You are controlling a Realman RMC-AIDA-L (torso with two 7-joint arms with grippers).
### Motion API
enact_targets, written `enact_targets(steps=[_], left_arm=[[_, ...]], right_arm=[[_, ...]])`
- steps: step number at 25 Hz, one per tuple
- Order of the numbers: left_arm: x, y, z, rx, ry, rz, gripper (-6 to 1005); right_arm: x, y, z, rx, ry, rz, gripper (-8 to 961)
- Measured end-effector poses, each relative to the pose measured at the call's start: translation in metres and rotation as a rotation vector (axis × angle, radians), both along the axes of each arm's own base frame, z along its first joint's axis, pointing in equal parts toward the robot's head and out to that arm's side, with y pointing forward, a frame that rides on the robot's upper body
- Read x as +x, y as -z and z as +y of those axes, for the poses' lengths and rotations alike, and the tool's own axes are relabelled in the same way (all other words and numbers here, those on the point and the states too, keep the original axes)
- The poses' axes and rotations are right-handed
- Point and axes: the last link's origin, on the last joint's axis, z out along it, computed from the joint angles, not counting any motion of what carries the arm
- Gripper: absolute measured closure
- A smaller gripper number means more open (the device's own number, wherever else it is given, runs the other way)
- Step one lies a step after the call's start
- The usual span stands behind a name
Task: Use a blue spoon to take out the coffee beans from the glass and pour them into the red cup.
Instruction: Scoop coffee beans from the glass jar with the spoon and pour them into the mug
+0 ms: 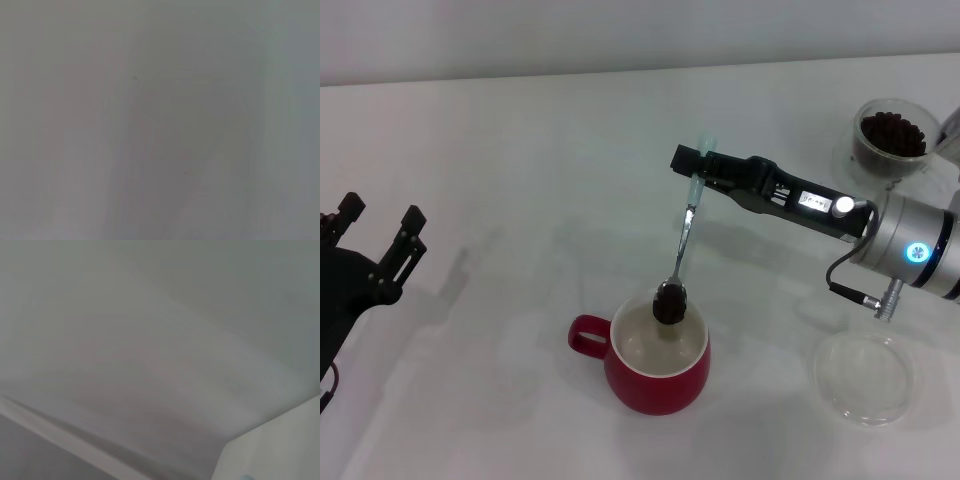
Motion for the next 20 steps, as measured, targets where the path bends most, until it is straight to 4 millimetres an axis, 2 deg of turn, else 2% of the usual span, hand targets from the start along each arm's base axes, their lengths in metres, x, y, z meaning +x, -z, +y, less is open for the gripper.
enact_targets(steps=[20], left_arm=[[0.0022,0.0017,0.0004,-0.004,0.005,-0.005,272]], right_arm=[[-0.0075,0.0052,0.0027,0.052,-0.141,-0.113,778]])
